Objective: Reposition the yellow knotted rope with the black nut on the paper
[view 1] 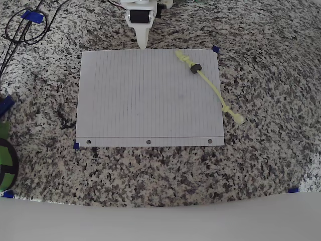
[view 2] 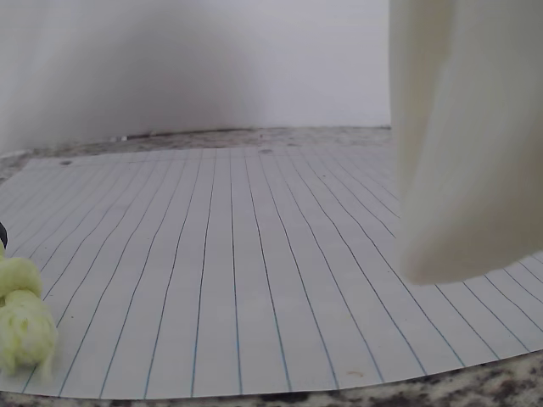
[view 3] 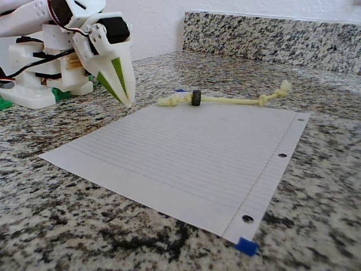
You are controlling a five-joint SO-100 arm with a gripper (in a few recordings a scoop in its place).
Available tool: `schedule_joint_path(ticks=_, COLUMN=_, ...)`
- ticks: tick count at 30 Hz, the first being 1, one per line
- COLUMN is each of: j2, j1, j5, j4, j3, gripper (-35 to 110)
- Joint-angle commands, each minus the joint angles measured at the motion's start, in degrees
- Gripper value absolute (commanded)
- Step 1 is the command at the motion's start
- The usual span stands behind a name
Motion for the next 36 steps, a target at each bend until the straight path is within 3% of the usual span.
schedule_joint_path(ticks=1, j2=0.1, j1=-0.4, j5=-0.2, j4=0.2, j3=0.1, gripper=3)
schedule_joint_path(ticks=29, j2=0.1, j1=-0.6, j5=0.1, j4=0.2, j3=0.1, gripper=1)
schedule_joint_path(ticks=36, j2=0.2, j1=-1.2, j5=0.1, j4=-5.4, j3=-3.2, gripper=1)
